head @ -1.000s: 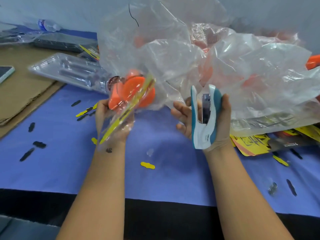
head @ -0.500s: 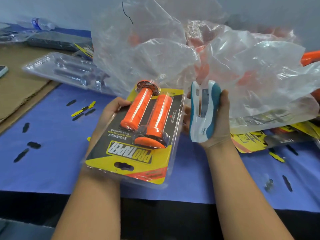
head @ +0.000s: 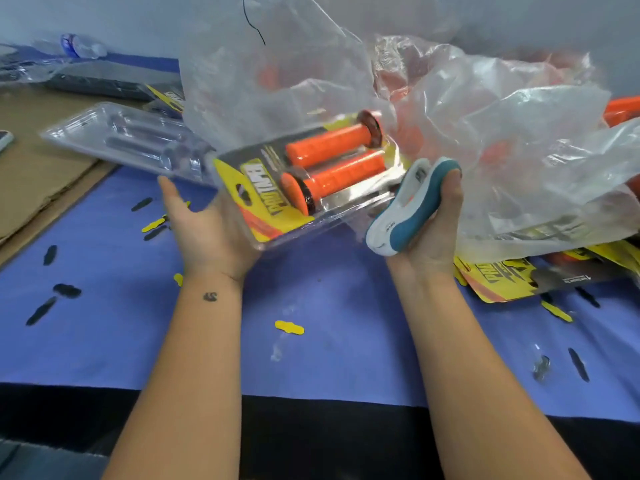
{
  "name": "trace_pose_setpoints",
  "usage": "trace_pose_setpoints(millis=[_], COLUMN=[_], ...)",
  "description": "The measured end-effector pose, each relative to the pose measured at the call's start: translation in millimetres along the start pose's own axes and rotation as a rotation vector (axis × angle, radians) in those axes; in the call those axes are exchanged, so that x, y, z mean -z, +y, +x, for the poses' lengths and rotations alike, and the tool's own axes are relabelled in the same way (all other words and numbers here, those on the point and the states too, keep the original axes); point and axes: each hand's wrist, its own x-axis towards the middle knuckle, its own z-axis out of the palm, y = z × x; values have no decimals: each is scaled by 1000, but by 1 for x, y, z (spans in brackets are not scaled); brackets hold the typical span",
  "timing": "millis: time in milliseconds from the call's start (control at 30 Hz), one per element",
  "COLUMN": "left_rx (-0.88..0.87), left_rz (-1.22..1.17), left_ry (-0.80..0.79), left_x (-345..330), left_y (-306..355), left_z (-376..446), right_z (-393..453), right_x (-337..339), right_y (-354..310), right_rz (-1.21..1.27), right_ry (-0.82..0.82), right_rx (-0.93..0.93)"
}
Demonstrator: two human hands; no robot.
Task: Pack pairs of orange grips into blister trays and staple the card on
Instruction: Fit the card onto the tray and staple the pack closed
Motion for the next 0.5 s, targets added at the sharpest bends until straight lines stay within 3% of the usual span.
trace_pose_setpoints(millis=[67, 167, 233, 367, 500], left_rx=[126, 141, 154, 115, -114], left_rz=[199, 670, 837, 796, 640], left_ry=[-5, 93, 121, 167, 500], left_x=[-12, -16, -14, -11, -10], left_y=[-5, -11, -11, -9, -14], left_z=[-3, -4, -7, -6, 5], right_z=[4, 8, 8, 9, 6], right_x=[6, 11, 12, 15, 11], right_y=[-2, -2, -3, -3, -3], right_rz=[-23, -93, -143, -114, -204], right_ry=[125, 225, 245, 204, 100], right_rx=[48, 90, 97, 61, -42])
